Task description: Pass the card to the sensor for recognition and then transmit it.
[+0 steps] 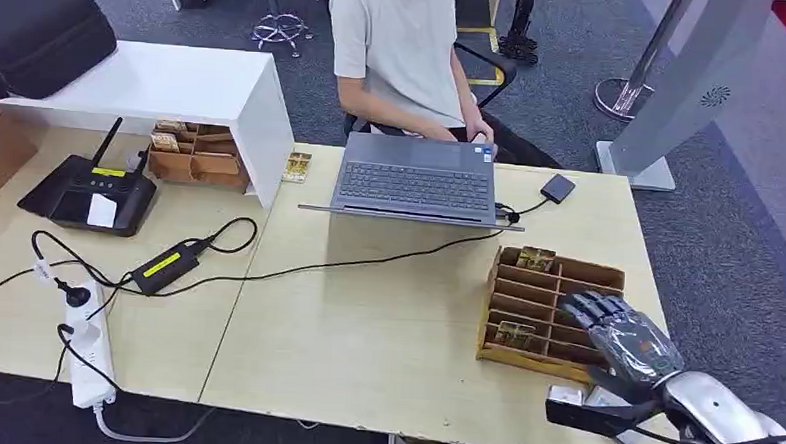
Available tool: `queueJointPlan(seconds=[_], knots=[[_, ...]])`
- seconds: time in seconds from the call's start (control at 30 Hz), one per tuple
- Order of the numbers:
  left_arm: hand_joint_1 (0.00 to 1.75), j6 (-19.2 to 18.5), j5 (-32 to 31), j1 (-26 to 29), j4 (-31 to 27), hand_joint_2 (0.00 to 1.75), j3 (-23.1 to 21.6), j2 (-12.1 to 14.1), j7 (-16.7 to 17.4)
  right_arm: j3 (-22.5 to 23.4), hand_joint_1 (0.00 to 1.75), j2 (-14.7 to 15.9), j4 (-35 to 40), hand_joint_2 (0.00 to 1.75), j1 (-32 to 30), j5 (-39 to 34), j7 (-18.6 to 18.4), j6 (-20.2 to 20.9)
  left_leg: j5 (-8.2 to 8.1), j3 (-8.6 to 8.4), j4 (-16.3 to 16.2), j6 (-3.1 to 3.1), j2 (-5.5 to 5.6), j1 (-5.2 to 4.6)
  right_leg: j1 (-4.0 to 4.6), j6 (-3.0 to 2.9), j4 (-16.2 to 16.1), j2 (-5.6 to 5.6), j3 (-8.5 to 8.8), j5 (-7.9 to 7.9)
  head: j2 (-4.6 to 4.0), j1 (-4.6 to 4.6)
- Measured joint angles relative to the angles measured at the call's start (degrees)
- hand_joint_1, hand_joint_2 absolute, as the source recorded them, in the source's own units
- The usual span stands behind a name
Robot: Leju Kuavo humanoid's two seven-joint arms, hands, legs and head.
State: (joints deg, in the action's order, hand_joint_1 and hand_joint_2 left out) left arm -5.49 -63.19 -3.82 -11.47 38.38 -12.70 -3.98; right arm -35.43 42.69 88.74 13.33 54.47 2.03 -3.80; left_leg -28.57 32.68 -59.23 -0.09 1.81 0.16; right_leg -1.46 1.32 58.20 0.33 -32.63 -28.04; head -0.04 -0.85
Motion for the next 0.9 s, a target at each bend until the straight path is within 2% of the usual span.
queueJointPlan(seconds=[0.2,0.33,0.43,0.47,0.53,0.57,0.6,0.73,0.9], knots=[[0.0,0.0,-0.2,0.0,0.0,1.75,0.0,0.0,0.0,0.9,1.75,-0.6,-0.2,1.75,-0.1,0.0,0.3,-0.7,0.0,-0.01,0.0,0.0,0.0,0.0,0.0,0.0,0.0,0.0,0.01,0.0,0.0,0.0],[0.0,0.0,-0.2,0.0,0.0,1.75,0.0,0.0,0.0,1.1,1.59,-0.9,-0.3,1.75,-0.3,0.0,0.3,-0.8,0.0,-0.01,0.0,0.0,-0.01,0.0,0.0,0.0,0.0,0.0,0.01,0.0,0.0,0.02],[0.0,0.0,-0.3,0.0,0.0,1.75,0.0,0.0,0.0,1.1,1.34,-1.0,-0.5,1.75,-0.4,0.0,0.6,-0.8,0.0,0.0,0.0,0.0,0.01,0.0,0.0,0.0,0.0,-0.01,0.0,0.0,0.0,0.0],[0.0,0.0,-0.4,0.0,0.0,1.75,0.0,0.0,0.0,1.1,1.34,-1.1,-0.5,1.75,-0.4,0.0,0.7,-0.8,0.0,0.0,0.0,0.0,0.01,0.0,0.0,0.0,0.0,-0.01,0.0,0.0,0.0,0.02],[0.0,0.0,-0.6,-0.1,0.0,1.75,0.0,0.0,0.0,1.1,1.17,-1.2,-0.6,1.75,-0.5,0.0,1.0,-0.8,0.0,0.0,0.0,0.0,0.0,0.0,0.0,0.0,0.0,0.0,0.0,0.0,0.0,0.0],[0.0,0.0,-0.7,-0.1,0.0,1.75,0.0,0.0,0.0,1.1,1.17,-1.3,-0.7,1.75,-0.5,0.0,1.1,-0.8,0.0,0.0,0.0,0.0,0.0,0.0,0.0,0.0,0.0,0.0,0.0,0.0,0.0,0.02],[0.0,0.0,-0.8,-0.1,0.0,1.75,0.0,0.0,0.0,1.2,0.72,-1.3,-0.7,1.75,-0.5,0.0,1.2,-0.9,0.0,-0.01,0.0,0.0,0.0,0.0,0.0,0.0,0.0,0.0,0.0,0.0,0.0,0.0],[0.0,0.4,-1.0,-0.1,0.0,1.75,0.0,-0.1,-0.2,1.2,0.7,-1.3,-0.7,1.75,-0.6,0.0,1.3,-0.9,0.0,-0.01,0.0,0.0,0.0,0.0,0.0,0.0,0.0,0.0,0.0,0.0,0.0,0.02],[0.0,2.9,-1.6,0.3,0.0,1.75,0.0,-0.2,-2.0,1.8,0.7,-1.3,-0.6,1.75,-2.0,0.0,1.6,-1.2,0.0,0.0,0.0,0.0,0.0,0.0,0.0,0.0,0.0,0.0,0.0,0.0,0.0,0.0]])
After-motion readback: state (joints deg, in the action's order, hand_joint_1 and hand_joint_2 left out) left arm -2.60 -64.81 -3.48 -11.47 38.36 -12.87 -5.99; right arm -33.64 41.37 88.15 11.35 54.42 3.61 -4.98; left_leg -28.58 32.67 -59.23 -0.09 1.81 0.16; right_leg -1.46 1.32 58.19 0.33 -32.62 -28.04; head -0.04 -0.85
